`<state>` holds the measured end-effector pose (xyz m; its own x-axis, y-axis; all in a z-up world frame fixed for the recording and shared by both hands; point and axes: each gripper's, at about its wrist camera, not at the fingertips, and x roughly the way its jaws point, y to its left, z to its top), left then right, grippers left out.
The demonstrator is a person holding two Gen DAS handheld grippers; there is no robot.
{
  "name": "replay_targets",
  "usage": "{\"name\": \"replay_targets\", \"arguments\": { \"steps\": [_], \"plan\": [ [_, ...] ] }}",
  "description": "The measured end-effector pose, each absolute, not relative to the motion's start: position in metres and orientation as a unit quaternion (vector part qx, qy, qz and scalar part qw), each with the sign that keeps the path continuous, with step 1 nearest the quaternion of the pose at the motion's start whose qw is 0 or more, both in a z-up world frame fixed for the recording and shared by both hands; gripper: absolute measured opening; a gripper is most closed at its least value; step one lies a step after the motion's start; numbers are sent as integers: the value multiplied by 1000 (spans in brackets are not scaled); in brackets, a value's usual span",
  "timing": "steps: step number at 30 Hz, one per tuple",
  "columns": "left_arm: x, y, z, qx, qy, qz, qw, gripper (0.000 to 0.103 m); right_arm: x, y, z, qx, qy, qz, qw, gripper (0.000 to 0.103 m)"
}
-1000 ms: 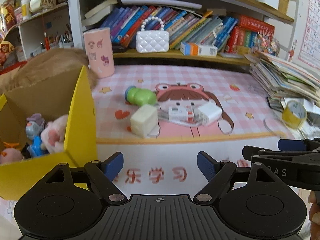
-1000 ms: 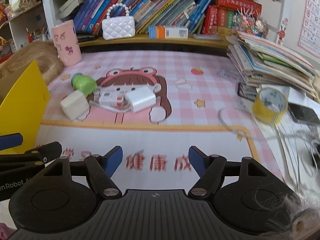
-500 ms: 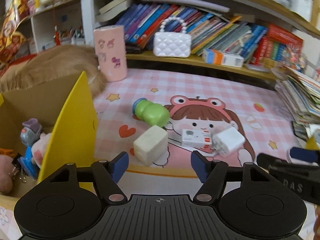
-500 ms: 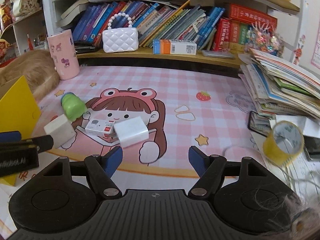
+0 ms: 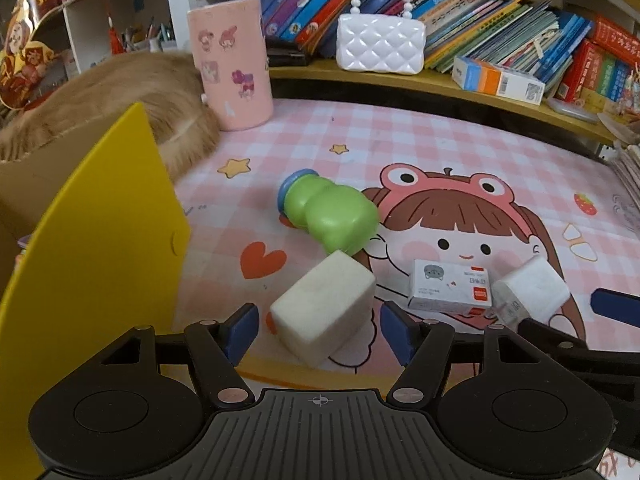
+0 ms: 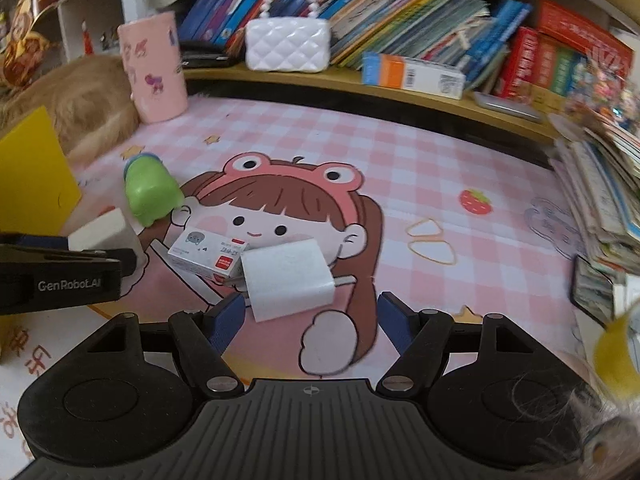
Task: Organize objects
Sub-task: 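Grasp the white cube with the left tool while the right grasps the white charger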
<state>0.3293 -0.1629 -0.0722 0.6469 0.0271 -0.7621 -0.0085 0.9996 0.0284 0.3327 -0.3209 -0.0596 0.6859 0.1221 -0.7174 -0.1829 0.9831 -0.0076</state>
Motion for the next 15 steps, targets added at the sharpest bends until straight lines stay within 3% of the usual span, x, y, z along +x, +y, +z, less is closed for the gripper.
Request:
{"name": "replay_targets", "arguments": {
  "steps": [1, 3, 11, 14, 15],
  "plan": [
    [332, -163, -74, 9, 422, 9, 906, 66, 335, -319, -61, -44, 388, 88, 916, 71],
    [336, -162, -78, 4, 426, 7, 905, 52, 339, -315, -64, -51, 389, 97, 915, 71],
    [329, -154, -74, -16, 422, -3, 906, 33, 352, -306, -74, -73, 394, 118, 909, 74],
    [323, -149, -68, -29, 420, -1, 907, 31, 353, -306, -73, -67, 391, 134, 908, 60],
    [321, -147, -66, -34, 419, -1, 907, 31, 352, -306, -72, -69, 388, 130, 910, 48]
  ]
}}
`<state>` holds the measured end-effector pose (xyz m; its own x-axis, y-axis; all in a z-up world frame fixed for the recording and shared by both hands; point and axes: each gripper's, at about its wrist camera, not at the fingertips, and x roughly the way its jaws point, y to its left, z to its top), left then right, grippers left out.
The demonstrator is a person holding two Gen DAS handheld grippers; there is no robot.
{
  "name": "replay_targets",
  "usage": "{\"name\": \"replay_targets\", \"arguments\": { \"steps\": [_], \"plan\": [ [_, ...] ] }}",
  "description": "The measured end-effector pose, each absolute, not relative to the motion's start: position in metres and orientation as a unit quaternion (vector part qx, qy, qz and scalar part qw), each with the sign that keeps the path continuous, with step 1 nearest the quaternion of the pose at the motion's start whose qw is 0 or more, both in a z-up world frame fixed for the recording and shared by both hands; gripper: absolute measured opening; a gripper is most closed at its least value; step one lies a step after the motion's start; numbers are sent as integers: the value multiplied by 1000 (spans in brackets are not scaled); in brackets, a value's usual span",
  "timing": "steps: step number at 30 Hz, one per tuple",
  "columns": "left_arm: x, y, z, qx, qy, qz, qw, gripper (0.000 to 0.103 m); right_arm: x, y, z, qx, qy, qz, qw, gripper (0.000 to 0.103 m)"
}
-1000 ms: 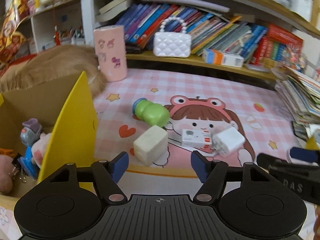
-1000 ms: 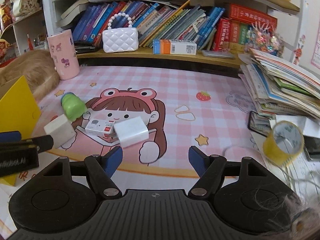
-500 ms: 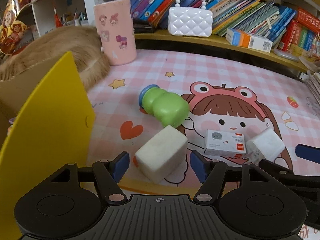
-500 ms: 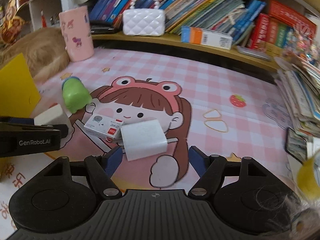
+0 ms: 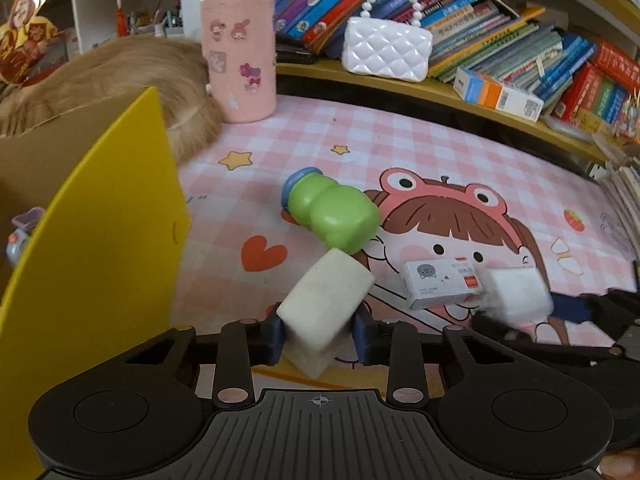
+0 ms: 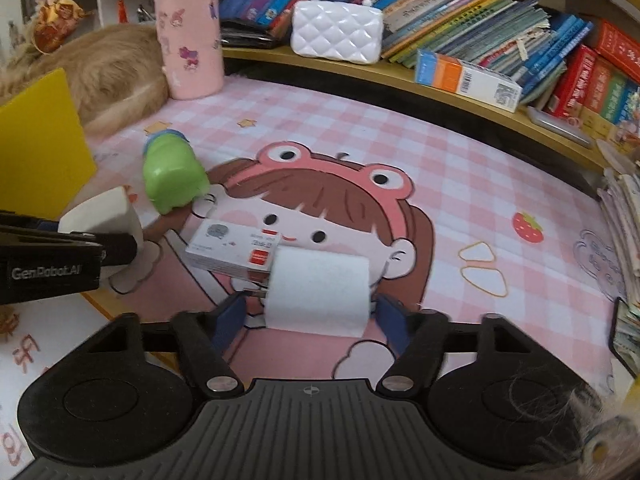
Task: Organize objects
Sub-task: 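Grasp the white cube with the left tool while the right grasps the white charger, then lift the white cube and charger toward the yellow box with both tools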
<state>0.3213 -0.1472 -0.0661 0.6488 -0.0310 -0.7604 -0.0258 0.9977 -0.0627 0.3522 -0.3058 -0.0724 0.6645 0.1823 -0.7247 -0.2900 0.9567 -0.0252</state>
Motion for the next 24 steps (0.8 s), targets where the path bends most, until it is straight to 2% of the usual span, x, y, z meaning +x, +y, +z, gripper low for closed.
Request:
{"name": "replay_targets", "arguments": {
  "steps": [9, 24],
  "plan": [
    [299, -143, -45, -60, 401, -21, 914, 28, 335, -313, -55, -37, 390, 113, 913, 48],
    [236, -131, -18, -81, 381, -86, 917, 26, 260, -309, -18, 6, 390, 91, 916, 48]
  ]
}}
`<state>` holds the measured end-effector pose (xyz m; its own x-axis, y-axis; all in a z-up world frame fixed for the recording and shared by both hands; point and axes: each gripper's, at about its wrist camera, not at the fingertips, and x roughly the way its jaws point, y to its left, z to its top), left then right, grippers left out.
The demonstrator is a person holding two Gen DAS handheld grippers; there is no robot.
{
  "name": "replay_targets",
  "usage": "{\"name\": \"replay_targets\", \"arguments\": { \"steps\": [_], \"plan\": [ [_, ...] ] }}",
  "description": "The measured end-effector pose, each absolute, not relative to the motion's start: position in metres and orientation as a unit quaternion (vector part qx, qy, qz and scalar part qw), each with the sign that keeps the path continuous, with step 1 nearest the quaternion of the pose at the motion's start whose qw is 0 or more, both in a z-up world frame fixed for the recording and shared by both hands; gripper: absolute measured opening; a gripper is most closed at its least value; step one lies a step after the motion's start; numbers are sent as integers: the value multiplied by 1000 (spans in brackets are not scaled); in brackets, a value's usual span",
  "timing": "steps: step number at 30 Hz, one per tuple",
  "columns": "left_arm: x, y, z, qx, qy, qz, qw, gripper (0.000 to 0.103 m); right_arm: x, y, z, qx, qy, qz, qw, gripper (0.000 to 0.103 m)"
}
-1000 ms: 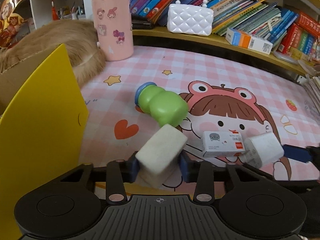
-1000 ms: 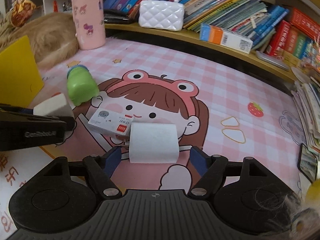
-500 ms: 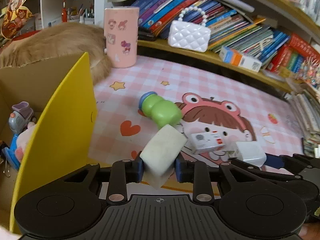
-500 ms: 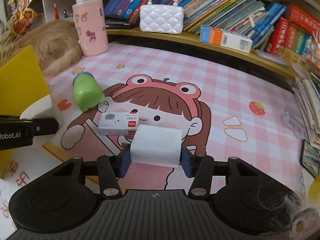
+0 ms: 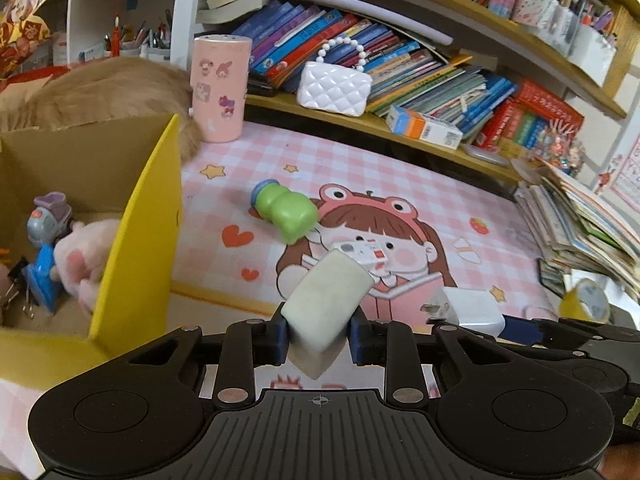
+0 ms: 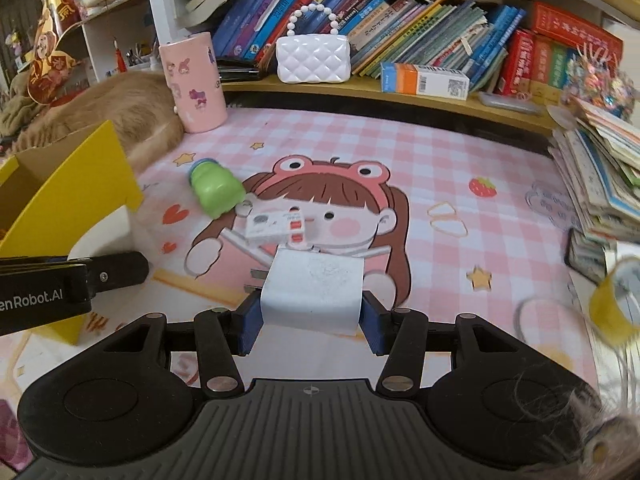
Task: Organize objects
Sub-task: 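Lift the white cube and charger toward the yellow box with both tools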
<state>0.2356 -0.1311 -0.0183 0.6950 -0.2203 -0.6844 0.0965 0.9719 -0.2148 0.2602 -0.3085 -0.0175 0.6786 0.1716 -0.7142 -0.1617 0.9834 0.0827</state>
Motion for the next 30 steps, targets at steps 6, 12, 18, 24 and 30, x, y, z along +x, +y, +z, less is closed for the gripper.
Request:
{"name": "replay_targets", "arguments": {
  "steps": [6, 12, 18, 24, 30],
  "plan": [
    [209, -115, -14, -87, 376, -106, 917, 26, 227, -291, -10, 7, 392, 80, 916, 48],
    [181, -91, -11, -91, 371, -122, 916, 25, 195, -263, -3, 7, 392, 74, 917, 48],
    [153, -56, -5, -97, 364, -118, 919, 25, 164, -227, 4, 3, 391, 81, 917, 48],
    [129, -21, -3, -101, 362, -101, 921, 25, 140, -189, 5, -3, 391, 99, 915, 48],
    [109, 10, -2, -105, 362, -81, 923, 25, 124, -159, 6, -5, 386, 116, 915, 48]
  ]
}}
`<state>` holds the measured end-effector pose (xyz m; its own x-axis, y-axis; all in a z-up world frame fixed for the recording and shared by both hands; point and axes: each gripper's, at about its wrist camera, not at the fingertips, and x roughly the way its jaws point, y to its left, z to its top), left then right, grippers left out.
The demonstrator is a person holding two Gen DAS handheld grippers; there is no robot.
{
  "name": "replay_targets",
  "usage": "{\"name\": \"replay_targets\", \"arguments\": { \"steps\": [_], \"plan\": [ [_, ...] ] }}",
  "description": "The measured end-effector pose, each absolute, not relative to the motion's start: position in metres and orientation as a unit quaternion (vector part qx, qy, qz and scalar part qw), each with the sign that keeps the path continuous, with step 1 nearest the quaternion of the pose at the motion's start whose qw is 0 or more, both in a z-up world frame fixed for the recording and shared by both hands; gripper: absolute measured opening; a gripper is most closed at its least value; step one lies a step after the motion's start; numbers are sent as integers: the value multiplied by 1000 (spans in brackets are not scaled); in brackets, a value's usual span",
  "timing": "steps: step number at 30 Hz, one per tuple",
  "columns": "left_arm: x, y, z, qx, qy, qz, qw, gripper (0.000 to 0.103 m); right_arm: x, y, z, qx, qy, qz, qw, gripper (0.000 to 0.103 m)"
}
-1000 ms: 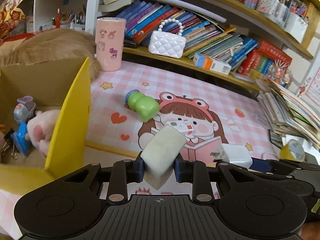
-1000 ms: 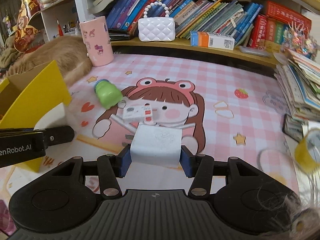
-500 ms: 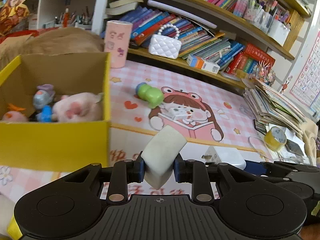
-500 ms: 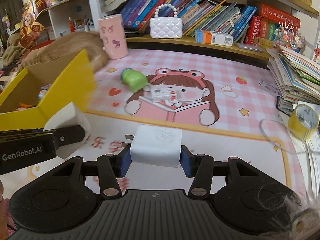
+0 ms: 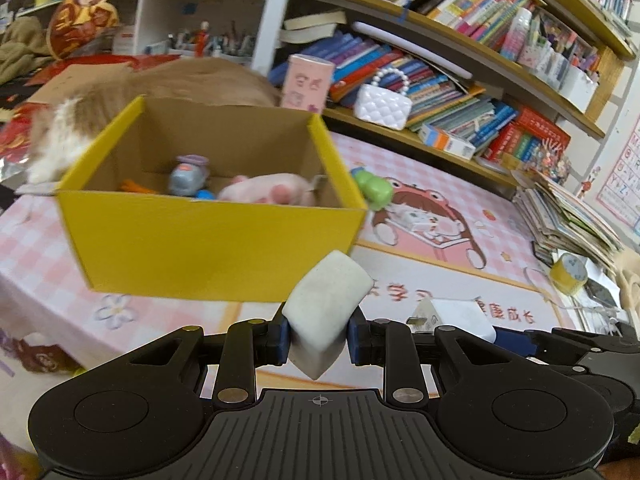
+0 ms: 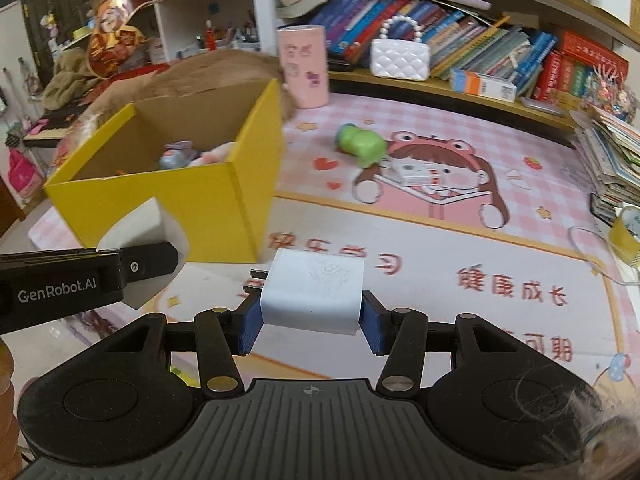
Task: Organize objects
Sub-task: 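Lift the white cube and charger toward the yellow box with both tools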
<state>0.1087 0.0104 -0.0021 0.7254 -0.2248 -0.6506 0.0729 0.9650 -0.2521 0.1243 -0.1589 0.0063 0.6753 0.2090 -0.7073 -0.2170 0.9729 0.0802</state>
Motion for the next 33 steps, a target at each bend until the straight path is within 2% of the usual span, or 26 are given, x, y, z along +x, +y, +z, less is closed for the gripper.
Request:
{"name": "replay_targets", "arguments": {
  "steps": [33],
  "plan": [
    [50, 120, 11, -144, 322, -4, 936, 25, 89, -55, 20, -29, 359, 188, 914, 48]
  ]
}}
